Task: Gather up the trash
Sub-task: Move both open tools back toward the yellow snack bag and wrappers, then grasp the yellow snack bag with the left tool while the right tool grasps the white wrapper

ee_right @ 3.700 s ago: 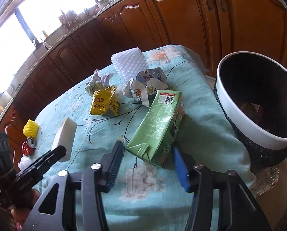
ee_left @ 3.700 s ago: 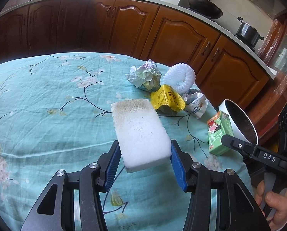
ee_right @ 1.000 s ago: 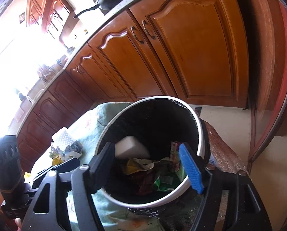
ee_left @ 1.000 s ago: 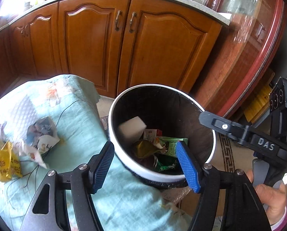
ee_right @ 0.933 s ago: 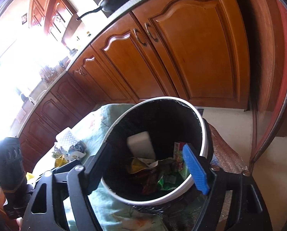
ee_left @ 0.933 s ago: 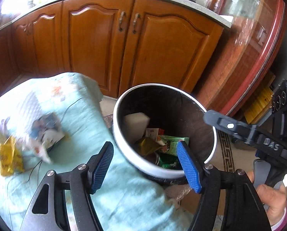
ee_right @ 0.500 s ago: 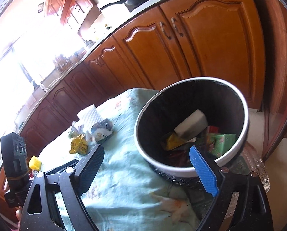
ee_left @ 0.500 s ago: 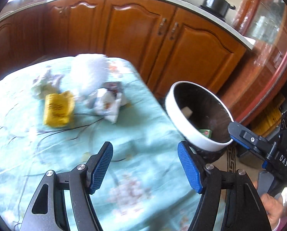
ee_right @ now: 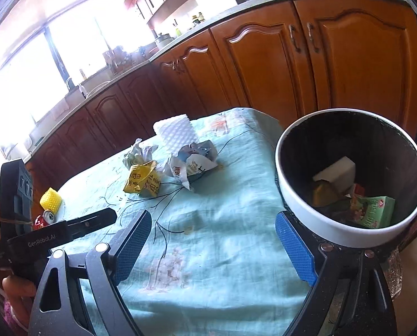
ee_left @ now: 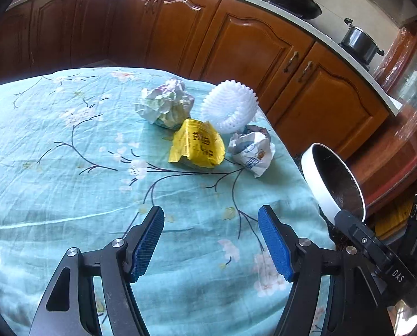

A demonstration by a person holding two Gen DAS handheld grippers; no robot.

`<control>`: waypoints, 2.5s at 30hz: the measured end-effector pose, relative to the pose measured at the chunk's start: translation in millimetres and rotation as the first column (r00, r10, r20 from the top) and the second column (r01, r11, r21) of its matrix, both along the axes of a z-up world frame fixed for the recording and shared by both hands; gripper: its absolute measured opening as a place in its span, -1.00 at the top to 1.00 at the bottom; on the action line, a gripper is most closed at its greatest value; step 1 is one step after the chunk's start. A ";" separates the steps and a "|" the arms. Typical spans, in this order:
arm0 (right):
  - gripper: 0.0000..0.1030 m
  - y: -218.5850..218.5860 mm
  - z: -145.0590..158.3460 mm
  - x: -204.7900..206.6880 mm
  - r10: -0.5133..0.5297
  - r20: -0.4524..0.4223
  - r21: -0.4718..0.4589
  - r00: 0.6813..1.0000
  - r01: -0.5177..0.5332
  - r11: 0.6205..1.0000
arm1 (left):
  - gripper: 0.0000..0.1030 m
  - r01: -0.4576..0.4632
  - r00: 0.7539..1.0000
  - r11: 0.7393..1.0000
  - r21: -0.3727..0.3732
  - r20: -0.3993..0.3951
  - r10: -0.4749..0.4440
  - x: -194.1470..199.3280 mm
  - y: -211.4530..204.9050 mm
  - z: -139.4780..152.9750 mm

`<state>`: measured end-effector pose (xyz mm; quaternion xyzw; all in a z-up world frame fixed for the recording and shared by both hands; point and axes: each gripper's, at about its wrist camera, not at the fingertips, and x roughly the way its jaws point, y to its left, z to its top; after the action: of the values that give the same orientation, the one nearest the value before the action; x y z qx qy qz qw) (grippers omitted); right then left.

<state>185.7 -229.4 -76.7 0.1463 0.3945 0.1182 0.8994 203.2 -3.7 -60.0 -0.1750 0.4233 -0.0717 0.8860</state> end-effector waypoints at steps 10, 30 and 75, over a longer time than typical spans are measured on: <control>-0.78 22.8 -9.5 35.7 0.047 -0.081 -0.009 0.996 -0.048 0.999 | -0.34 -0.047 0.999 0.999 -0.028 0.007 0.047 13.5 22.3 1.5; 0.24 43.1 -41.1 120.3 0.134 -0.153 0.054 0.979 -0.127 0.990 | 0.03 0.000 1.000 1.000 0.005 -0.025 0.000 98.0 15.5 -27.7; 0.83 -122.5 27.8 -10.4 -0.183 -0.001 0.102 0.983 0.182 0.978 | 0.81 0.330 0.935 0.943 0.029 0.128 -0.331 41.6 -112.4 28.9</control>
<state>175.3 -351.9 -48.9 0.2272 0.3691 0.0557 0.8995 244.8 -116.0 -31.1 -0.0931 0.3878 -0.2294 0.8878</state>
